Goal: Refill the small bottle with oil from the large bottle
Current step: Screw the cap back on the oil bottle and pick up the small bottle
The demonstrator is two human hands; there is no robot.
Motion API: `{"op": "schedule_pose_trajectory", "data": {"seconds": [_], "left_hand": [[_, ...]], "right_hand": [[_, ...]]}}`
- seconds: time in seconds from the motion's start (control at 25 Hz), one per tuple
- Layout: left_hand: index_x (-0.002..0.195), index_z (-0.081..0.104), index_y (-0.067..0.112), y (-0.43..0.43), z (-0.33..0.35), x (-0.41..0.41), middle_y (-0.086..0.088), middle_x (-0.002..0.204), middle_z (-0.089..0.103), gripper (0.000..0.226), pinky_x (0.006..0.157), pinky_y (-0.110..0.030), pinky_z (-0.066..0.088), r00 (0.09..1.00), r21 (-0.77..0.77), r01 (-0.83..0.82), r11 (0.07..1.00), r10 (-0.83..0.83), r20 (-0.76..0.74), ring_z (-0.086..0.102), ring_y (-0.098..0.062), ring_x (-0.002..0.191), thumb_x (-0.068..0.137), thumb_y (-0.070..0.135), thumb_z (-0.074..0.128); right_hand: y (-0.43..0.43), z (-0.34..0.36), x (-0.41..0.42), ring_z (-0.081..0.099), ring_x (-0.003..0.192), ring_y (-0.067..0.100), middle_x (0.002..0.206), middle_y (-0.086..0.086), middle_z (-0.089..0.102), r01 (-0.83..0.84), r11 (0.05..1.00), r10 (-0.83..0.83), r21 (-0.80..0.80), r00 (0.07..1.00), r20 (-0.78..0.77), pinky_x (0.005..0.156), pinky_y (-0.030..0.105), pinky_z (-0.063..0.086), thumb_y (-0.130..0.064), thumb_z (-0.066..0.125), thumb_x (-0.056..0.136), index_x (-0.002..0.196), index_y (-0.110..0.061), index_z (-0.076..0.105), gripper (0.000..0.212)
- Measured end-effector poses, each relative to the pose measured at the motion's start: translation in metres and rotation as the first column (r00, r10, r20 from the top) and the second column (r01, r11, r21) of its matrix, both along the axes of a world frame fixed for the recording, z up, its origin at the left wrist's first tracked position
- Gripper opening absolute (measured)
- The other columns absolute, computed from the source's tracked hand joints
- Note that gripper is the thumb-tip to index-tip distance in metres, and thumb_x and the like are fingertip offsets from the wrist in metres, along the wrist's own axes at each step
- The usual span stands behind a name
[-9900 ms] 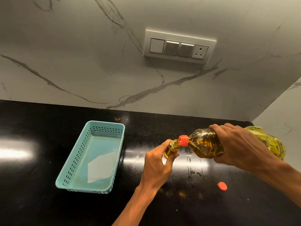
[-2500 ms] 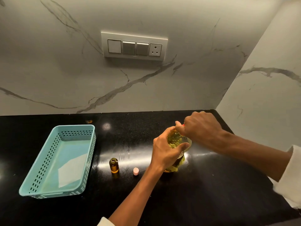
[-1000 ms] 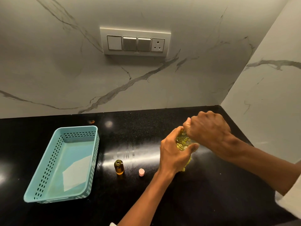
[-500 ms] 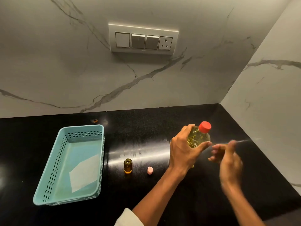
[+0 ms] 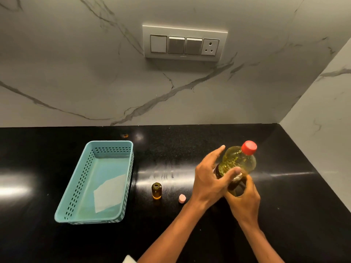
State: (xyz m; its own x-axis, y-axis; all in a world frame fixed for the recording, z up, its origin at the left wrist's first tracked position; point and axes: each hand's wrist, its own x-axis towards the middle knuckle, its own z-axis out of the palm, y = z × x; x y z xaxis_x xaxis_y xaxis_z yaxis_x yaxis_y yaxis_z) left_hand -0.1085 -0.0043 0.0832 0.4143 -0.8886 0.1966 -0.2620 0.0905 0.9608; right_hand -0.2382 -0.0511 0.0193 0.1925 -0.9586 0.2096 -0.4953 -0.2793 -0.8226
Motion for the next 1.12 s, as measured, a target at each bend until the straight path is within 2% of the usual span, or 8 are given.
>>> {"op": "schedule_pose_trajectory", "data": {"seconds": [0.16,0.32,0.64,0.8,0.88,0.92,1.04,1.12], "left_hand": [[0.125,0.065,0.028,0.035,-0.001,0.020,0.013,0.116,0.070,0.036,0.093,-0.025,0.056,0.974,0.049,-0.197,0.979,0.201,-0.106,0.065,0.001,0.109,0.090,0.033,0.072],[0.106,0.072,0.029,0.073,-0.007,0.019,0.010,0.097,0.075,0.017,0.082,-0.023,0.058,0.936,0.122,-0.306,0.944,0.322,-0.140,0.071,-0.007,0.096,0.090,0.025,0.072],[0.110,0.071,0.027,0.122,-0.043,-0.012,0.008,0.100,0.076,0.023,0.089,-0.038,0.059,0.778,0.227,-0.563,0.794,0.602,-0.177,0.072,-0.011,0.098,0.089,0.017,0.069],[0.117,0.065,0.034,0.137,-0.049,-0.010,0.010,0.109,0.072,0.035,0.087,-0.023,0.057,0.701,0.186,-0.684,0.705,0.706,-0.099,0.068,-0.008,0.106,0.091,0.011,0.068],[0.120,0.061,0.037,0.141,-0.052,0.004,0.010,0.118,0.068,0.040,0.088,-0.019,0.056,0.669,0.162,-0.724,0.670,0.740,-0.070,0.066,-0.006,0.111,0.091,0.010,0.069],[0.122,0.059,0.036,0.141,-0.055,0.013,0.009,0.123,0.066,0.043,0.090,-0.021,0.056,0.672,0.157,-0.725,0.671,0.738,-0.054,0.064,-0.005,0.114,0.090,0.010,0.069],[0.132,0.055,0.030,0.136,-0.070,0.041,0.009,0.134,0.060,0.051,0.097,-0.026,0.054,0.732,0.195,-0.666,0.720,0.681,-0.013,0.059,-0.003,0.122,0.087,0.011,0.073],[0.137,0.054,0.025,0.131,-0.078,0.059,0.009,0.137,0.058,0.058,0.102,-0.027,0.052,0.778,0.235,-0.608,0.758,0.628,-0.012,0.056,-0.002,0.127,0.086,0.013,0.076]], "right_hand": [[-0.043,-0.005,0.007,0.061,0.108,0.018,0.121,0.004,0.063,-0.019,0.999,0.020,0.041,1.000,-0.010,0.090,0.037,0.054,-0.042,0.089,0.061,0.132,-0.021,0.046,0.086],[-0.087,-0.006,0.023,0.058,0.114,0.020,0.129,0.007,0.059,-0.083,0.996,0.083,0.045,0.997,0.002,0.093,0.032,0.049,-0.044,0.086,0.062,0.137,-0.020,0.040,0.091],[-0.150,-0.007,0.057,0.054,0.118,0.019,0.131,0.005,0.057,-0.129,0.991,0.128,0.022,0.990,0.052,0.097,0.030,0.045,-0.044,0.083,0.068,0.136,-0.021,0.040,0.083],[-0.148,-0.005,0.064,0.046,0.127,0.019,0.139,0.006,0.048,-0.048,0.999,0.045,0.024,0.994,0.095,0.105,0.032,0.041,-0.045,0.083,0.069,0.140,-0.017,0.038,0.088],[-0.119,-0.008,0.061,0.048,0.120,0.016,0.134,0.007,0.048,-0.030,0.995,0.036,-0.092,0.997,0.070,0.100,0.024,0.042,-0.042,0.079,0.075,0.136,-0.015,0.044,0.075],[-0.097,-0.012,0.059,0.053,0.109,0.012,0.125,0.006,0.052,-0.132,0.983,0.138,-0.127,0.990,0.041,0.091,0.022,0.046,-0.038,0.076,0.080,0.130,-0.014,0.050,0.060],[-0.027,-0.024,0.053,0.057,0.088,0.004,0.115,-0.004,0.058,-0.640,0.768,0.626,0.000,0.751,-0.212,0.077,0.024,0.053,-0.038,0.065,0.088,0.123,-0.023,0.059,0.039],[0.004,-0.039,0.055,0.057,0.097,0.005,0.122,-0.008,0.054,-0.761,0.645,0.724,0.068,0.580,-0.375,0.083,0.025,0.053,-0.039,0.061,0.091,0.129,-0.027,0.056,0.040]]}}
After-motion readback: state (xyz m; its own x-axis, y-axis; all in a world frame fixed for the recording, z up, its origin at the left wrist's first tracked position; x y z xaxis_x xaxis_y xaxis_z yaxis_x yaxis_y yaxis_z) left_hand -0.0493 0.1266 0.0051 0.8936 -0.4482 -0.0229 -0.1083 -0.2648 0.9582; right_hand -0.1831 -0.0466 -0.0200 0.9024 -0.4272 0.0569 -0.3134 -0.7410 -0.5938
